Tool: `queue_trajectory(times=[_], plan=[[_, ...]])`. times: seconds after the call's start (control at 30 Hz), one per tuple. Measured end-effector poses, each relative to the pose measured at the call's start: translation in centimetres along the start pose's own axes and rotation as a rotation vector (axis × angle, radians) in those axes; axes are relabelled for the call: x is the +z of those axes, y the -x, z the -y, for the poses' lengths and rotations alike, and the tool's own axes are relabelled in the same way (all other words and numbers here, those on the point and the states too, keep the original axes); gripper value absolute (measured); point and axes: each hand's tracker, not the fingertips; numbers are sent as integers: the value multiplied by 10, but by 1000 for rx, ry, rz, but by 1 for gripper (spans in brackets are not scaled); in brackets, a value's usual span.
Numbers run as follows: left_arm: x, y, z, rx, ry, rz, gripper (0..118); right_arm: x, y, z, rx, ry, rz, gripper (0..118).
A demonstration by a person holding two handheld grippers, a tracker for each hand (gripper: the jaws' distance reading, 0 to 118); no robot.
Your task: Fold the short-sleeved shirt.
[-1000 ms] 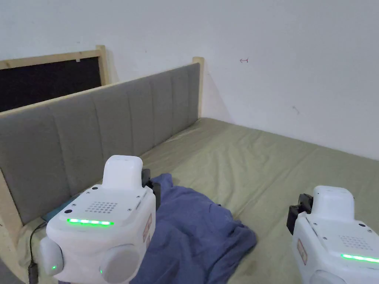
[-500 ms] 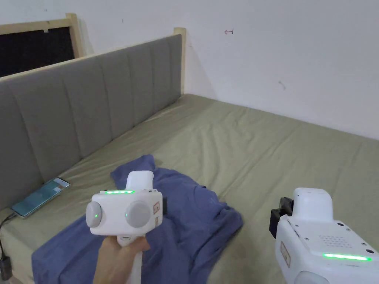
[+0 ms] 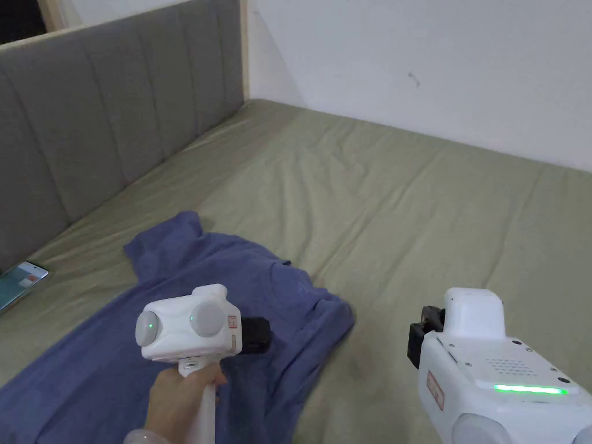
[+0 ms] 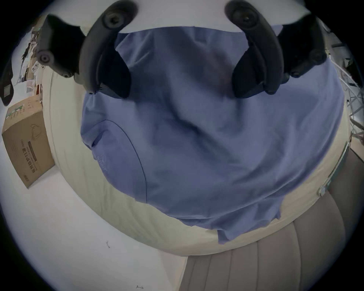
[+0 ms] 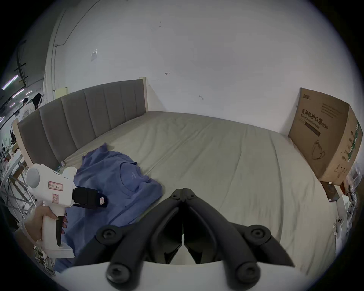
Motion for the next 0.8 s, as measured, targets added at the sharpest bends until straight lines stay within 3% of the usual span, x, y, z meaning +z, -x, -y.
queue_trajectory(times=[0.1, 0.17, 0.3, 0.37, 0.43, 0.67, 0.8], plan=[[-12, -3, -1, 9, 32, -39, 113, -3, -3, 4, 4, 15, 6, 0], [-21, -11, 4, -79, 41, -169, 96, -4, -7, 8, -2, 27, 5, 0], [-9, -10, 3, -90, 11, -127, 72, -3, -13, 14, -36, 47, 2, 0], [1, -3, 1, -45, 14, -112, 46, -2, -16, 17, -42, 61, 11, 0], [10, 3, -4, -4, 12, -97, 6, 0, -18, 19, -45, 65, 13, 0], [30, 11, -10, 64, 15, -57, 6, 10, -32, 24, -73, 74, 34, 0], [63, -18, -24, -91, -46, -58, 6, 19, -45, 22, -94, 60, 63, 0]])
